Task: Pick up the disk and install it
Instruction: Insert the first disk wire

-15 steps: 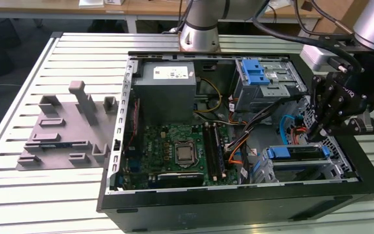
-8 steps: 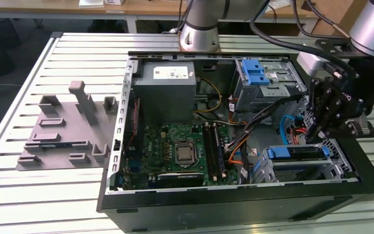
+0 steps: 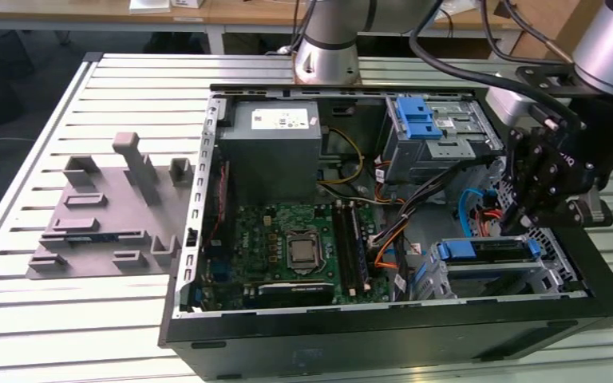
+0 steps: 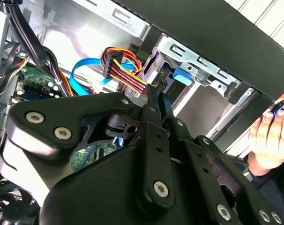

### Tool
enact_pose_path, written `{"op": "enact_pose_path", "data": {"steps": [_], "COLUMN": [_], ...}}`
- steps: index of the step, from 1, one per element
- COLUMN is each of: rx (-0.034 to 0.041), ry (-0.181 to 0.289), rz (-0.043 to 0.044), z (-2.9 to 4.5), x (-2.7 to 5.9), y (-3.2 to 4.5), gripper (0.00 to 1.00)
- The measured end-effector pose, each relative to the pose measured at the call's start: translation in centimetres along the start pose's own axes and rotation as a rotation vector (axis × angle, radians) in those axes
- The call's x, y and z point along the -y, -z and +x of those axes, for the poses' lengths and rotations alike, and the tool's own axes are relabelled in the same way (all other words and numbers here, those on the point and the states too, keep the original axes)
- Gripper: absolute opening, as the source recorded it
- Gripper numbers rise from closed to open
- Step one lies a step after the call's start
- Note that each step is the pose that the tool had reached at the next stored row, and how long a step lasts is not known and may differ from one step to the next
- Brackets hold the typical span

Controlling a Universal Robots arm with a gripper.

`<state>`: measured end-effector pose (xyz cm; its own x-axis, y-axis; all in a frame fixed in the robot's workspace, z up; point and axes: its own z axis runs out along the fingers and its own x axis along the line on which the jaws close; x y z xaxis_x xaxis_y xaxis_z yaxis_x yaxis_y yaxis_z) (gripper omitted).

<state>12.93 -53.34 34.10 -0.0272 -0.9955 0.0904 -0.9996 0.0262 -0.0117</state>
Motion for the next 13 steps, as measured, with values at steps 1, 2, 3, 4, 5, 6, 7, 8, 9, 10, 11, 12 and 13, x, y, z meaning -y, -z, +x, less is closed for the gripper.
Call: {"op": "enact_pose_path", "data": {"steps": [1,2,3,4,5,6,7,8,9,10,11,12,13], "rx": [-0.0002,-0.0001,0.0000,0.0001,0.0007,0.0016,0.0048,0.0097,0.0143,0.0180,0.0203,0.0217,0.0222], "ry": [0.000,0.000,0.000,0.000,0.000,0.000,0.000,0.000,0.000,0.000,0.000,0.000,0.001], "rz": [-0.0001,-0.0001,-0.0001,-0.0001,-0.0001,-0.0002,-0.0002,-0.0003,-0.0004,-0.0005,-0.0005,-0.0006,-0.0005], "z": [0.10,0.22,0.34,0.42,0.47,0.51,0.57,0.62,0.67,0.72,0.83,0.97,1.07], "x": [0.01,0.01,0.01,0.01,-0.01,-0.04,-0.07,-0.14,-0.19,-0.20,-0.21,-0.21,-0.21], "y": [-0.03,-0.08,-0.13,-0.16,-0.18,-0.21,-0.24,-0.27,-0.30,-0.34,-0.38,-0.44,-0.49], "gripper": [0.16,0.16,0.16,0.16,0.16,0.16,0.16,0.16,0.16,0.16,0.16,0.16,0.16]}}
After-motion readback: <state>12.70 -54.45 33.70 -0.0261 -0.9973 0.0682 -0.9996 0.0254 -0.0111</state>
